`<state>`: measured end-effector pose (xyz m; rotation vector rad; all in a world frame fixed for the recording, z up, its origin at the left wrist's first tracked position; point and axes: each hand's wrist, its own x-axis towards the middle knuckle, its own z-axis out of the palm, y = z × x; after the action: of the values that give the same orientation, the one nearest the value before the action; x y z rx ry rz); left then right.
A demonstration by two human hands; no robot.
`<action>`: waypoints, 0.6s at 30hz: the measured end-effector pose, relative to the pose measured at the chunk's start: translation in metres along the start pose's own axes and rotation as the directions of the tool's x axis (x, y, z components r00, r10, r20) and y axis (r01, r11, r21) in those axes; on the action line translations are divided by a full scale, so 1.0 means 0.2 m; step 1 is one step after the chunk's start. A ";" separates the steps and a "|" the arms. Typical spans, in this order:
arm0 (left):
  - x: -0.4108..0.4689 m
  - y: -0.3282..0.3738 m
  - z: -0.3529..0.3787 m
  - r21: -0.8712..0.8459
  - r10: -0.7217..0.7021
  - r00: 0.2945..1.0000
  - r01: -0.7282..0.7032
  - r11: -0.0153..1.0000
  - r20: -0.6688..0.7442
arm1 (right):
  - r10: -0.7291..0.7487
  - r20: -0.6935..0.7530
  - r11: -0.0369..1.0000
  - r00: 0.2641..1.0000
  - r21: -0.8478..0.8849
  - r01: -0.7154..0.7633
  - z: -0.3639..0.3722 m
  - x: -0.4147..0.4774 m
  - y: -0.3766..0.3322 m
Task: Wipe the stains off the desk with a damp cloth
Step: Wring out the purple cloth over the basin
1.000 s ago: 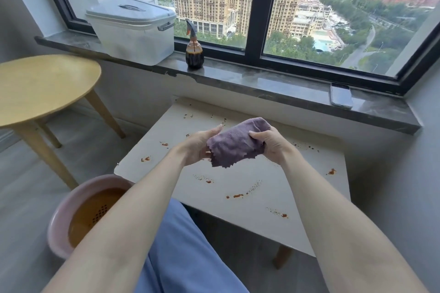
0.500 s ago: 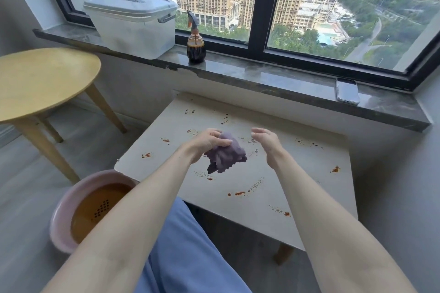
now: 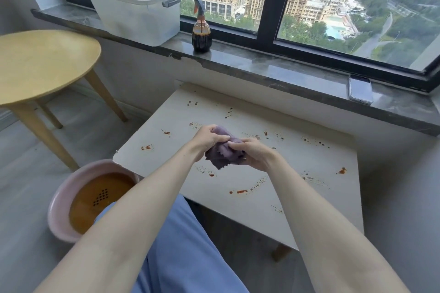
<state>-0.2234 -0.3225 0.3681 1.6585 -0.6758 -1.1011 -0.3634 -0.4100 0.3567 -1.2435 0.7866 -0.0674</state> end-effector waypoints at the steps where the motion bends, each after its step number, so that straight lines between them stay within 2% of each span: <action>1: 0.00 0.00 -0.01 0.006 0.004 1.000 -0.004 1.000 -0.002 | -0.006 -0.010 1.000 1.000 0.017 0.006 0.01 0.00 -0.01; 3: 0.01 -0.03 -0.03 -0.087 -0.003 0.999 -0.001 0.996 -0.051 | -0.031 -0.025 0.997 0.999 0.076 0.032 0.03 0.03 -0.02; 4: 0.02 -0.04 -0.04 -0.190 -0.037 0.994 0.018 0.982 -0.099 | -0.041 -0.031 0.992 0.999 0.114 0.045 0.05 0.05 -0.02; 7: 0.04 -0.11 -0.09 -0.529 -0.176 0.976 0.083 0.845 -0.128 | -0.060 -0.052 0.971 0.997 0.230 0.070 0.12 0.12 -0.01; 10: 0.03 -0.18 -0.09 -0.592 -0.230 0.972 0.161 0.790 -0.044 | -0.063 -0.085 0.948 0.994 0.306 0.086 0.19 0.16 0.01; 12: 0.04 -0.22 -0.10 -0.614 -0.241 0.966 0.135 0.777 -0.093 | -0.035 -0.100 0.946 0.994 0.318 0.065 0.25 0.21 0.03; 14: 0.07 -0.26 -0.16 -0.552 -0.248 0.934 0.070 0.831 -0.256 | 0.006 -0.105 0.988 0.994 0.155 0.010 0.29 0.26 0.05; 15: 0.09 -0.29 -0.21 -0.450 -0.234 0.912 0.062 0.891 -0.338 | 0.027 -0.101 0.999 0.994 -0.027 -0.030 0.31 0.28 0.05; 17: 0.10 -0.33 -0.36 -0.120 -0.146 0.910 0.107 0.987 -0.388 | 0.069 -0.087 0.942 0.994 -0.322 -0.094 0.34 0.33 0.05; 18: 0.11 -0.36 -0.44 0.067 -0.102 0.930 0.134 0.989 -0.353 | 0.084 -0.099 0.922 0.992 -0.370 -0.115 0.35 0.35 0.04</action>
<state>-0.1405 -0.2776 0.3017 1.9328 -0.4028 -0.8349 -0.2752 -0.3811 0.3220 -1.5671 0.9630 0.1227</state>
